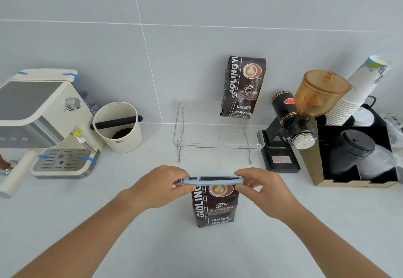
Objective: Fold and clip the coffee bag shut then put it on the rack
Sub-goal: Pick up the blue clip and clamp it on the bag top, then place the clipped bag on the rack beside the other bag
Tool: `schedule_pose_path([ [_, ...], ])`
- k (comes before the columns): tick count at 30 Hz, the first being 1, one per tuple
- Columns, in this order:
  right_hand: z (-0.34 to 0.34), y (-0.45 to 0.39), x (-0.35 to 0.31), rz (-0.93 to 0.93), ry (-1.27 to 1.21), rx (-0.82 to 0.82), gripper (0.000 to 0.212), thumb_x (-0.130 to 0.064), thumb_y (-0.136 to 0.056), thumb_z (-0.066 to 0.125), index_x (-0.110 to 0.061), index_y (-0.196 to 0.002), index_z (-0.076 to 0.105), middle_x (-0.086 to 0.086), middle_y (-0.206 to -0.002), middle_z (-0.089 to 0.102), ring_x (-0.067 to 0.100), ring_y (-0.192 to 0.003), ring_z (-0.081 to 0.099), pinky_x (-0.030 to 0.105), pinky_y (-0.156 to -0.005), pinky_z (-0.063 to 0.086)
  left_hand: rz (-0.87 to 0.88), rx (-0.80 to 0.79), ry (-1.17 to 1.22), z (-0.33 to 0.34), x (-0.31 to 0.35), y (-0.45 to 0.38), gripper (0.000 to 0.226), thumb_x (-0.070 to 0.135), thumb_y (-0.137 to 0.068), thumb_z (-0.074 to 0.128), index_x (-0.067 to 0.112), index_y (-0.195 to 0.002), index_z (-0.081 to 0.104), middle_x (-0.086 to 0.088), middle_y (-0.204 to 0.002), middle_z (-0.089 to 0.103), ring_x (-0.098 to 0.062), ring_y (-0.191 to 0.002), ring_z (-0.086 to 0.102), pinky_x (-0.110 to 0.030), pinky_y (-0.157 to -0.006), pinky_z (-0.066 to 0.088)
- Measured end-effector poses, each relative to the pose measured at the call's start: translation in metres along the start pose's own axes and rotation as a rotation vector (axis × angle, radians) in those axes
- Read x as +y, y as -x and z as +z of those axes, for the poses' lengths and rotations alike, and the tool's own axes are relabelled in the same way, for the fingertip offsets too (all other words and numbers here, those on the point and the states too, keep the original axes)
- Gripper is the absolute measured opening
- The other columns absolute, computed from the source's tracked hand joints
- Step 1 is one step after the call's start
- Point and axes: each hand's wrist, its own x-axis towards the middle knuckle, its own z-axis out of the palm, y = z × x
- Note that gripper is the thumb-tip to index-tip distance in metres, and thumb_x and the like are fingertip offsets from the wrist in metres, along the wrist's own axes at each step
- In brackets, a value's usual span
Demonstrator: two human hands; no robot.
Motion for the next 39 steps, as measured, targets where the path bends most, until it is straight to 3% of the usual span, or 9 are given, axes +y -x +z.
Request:
schedule_pose_path([
  [4,0.010,0.005,0.011,0.159,-0.135,0.041,0.046,-0.006,-0.079,0.078,-0.045,-0.099,0.065,-0.004,-0.087,0.071,0.007,-0.073,0.065,0.018,-0.068,0.055,-0.210,0.138,0.505,0.023,0.008,0.009,0.007,0.027,-0.083,0.072,0.021,-0.087,0.071,0.001,-0.078,0.074,-0.009,-0.074,0.070,-0.016,-0.058,0.048],
  [7,0.019,0.009,0.020,0.272,-0.194,0.031,0.040,-0.006,-0.080,0.075,-0.038,-0.103,0.068,-0.004,-0.096,0.074,0.007,-0.081,0.069,0.028,-0.074,0.058,-0.361,0.231,0.858,0.047,0.016,0.014,0.019,0.008,-0.079,0.076,0.024,-0.090,0.074,0.005,-0.085,0.080,-0.007,-0.078,0.074,-0.012,-0.064,0.051],
  [11,0.035,0.019,0.029,0.321,-0.277,-0.036,0.035,-0.002,-0.084,0.069,-0.034,-0.098,0.074,-0.013,-0.095,0.078,0.006,-0.091,0.072,0.022,-0.074,0.055,-0.436,0.345,1.088,0.073,0.020,0.021,0.034,-0.004,-0.080,0.072,0.021,-0.103,0.073,0.007,-0.101,0.079,-0.014,-0.091,0.074,-0.016,-0.072,0.054],
  [16,0.052,0.027,0.038,0.355,-0.296,0.006,0.037,-0.005,-0.086,0.069,-0.042,-0.083,0.075,-0.018,-0.092,0.079,0.000,-0.092,0.071,0.016,-0.075,0.051,-0.497,0.374,1.153,0.108,0.023,0.035,0.040,-0.009,-0.083,0.067,0.021,-0.109,0.069,0.004,-0.109,0.077,-0.015,-0.100,0.072,-0.018,-0.079,0.054],
  [22,0.061,0.030,0.045,0.367,-0.318,0.056,0.031,-0.005,-0.086,0.069,-0.035,-0.089,0.076,-0.015,-0.095,0.079,0.004,-0.095,0.072,0.029,-0.088,0.054,-0.494,0.440,1.061,0.124,0.028,0.035,0.035,-0.003,-0.087,0.065,0.024,-0.106,0.072,0.013,-0.105,0.077,-0.008,-0.103,0.070,-0.015,-0.087,0.052],
  [27,0.058,0.031,0.036,0.344,-0.304,0.057,0.033,-0.003,-0.089,0.066,-0.034,-0.093,0.077,-0.018,-0.094,0.079,0.000,-0.095,0.071,0.024,-0.087,0.053,-0.478,0.480,1.031,0.121,0.034,0.033,0.029,-0.006,-0.087,0.064,0.007,-0.111,0.072,0.011,-0.102,0.077,-0.009,-0.099,0.072,-0.013,-0.083,0.052],
  [32,0.050,0.018,0.024,0.313,-0.307,0.071,0.028,-0.003,-0.090,0.064,-0.025,-0.101,0.078,-0.015,-0.096,0.079,0.003,-0.096,0.072,0.030,-0.088,0.057,-0.464,0.544,1.023,0.103,0.035,0.023,0.027,-0.006,-0.086,0.064,0.005,-0.110,0.072,0.004,-0.103,0.078,-0.012,-0.098,0.072,-0.016,-0.084,0.054],
  [33,0.038,-0.016,0.003,0.237,-0.314,0.095,0.028,-0.004,-0.090,0.064,-0.025,-0.102,0.077,-0.014,-0.098,0.079,0.004,-0.097,0.072,0.032,-0.089,0.056,-0.410,0.628,0.989,0.068,0.026,0.004,0.027,-0.006,-0.086,0.065,0.005,-0.110,0.072,0.003,-0.102,0.078,-0.013,-0.097,0.073,-0.016,-0.083,0.054],
  [39,0.009,-0.043,-0.032,0.111,-0.334,0.106,0.029,-0.007,-0.091,0.064,-0.031,-0.103,0.076,-0.017,-0.098,0.079,0.002,-0.096,0.071,0.028,-0.085,0.056,-0.248,0.702,0.974,0.018,0.037,-0.009,0.030,-0.003,-0.086,0.066,0.020,-0.105,0.074,0.010,-0.099,0.078,-0.009,-0.094,0.073,-0.014,-0.080,0.053],
])
